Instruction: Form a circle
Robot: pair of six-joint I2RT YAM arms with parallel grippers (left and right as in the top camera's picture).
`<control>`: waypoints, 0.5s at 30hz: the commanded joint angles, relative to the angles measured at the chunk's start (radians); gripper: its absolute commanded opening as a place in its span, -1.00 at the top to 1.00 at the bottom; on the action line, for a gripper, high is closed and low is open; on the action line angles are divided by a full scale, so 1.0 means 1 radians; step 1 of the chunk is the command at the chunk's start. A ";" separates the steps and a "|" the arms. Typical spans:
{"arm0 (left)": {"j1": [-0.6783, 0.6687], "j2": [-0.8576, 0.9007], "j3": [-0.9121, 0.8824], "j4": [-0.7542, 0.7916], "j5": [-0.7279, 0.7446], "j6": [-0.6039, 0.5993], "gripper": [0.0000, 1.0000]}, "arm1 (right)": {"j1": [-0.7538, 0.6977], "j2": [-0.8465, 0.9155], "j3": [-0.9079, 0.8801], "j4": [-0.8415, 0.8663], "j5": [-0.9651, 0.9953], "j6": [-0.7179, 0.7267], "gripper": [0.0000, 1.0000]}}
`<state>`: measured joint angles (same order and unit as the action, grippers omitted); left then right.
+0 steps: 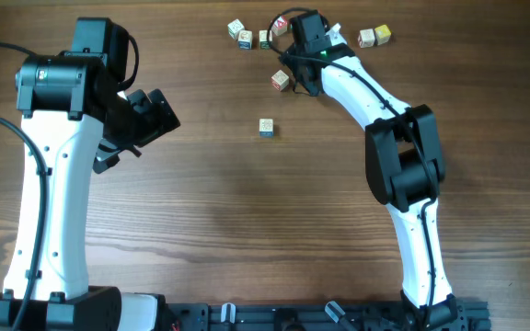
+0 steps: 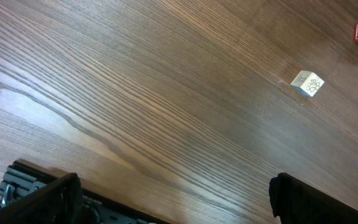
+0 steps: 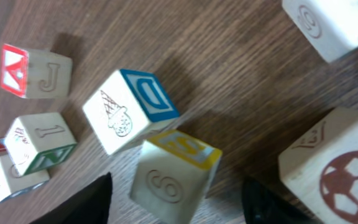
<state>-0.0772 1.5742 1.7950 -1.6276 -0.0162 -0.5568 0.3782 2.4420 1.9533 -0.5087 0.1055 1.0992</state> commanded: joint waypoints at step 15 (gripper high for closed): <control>0.001 -0.007 -0.004 0.000 0.005 -0.009 -1.00 | -0.006 0.000 0.005 -0.020 0.030 -0.312 0.22</control>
<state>-0.0772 1.5742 1.7950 -1.6272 -0.0162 -0.5568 0.3779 2.4508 1.9533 -0.5121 0.1135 0.9085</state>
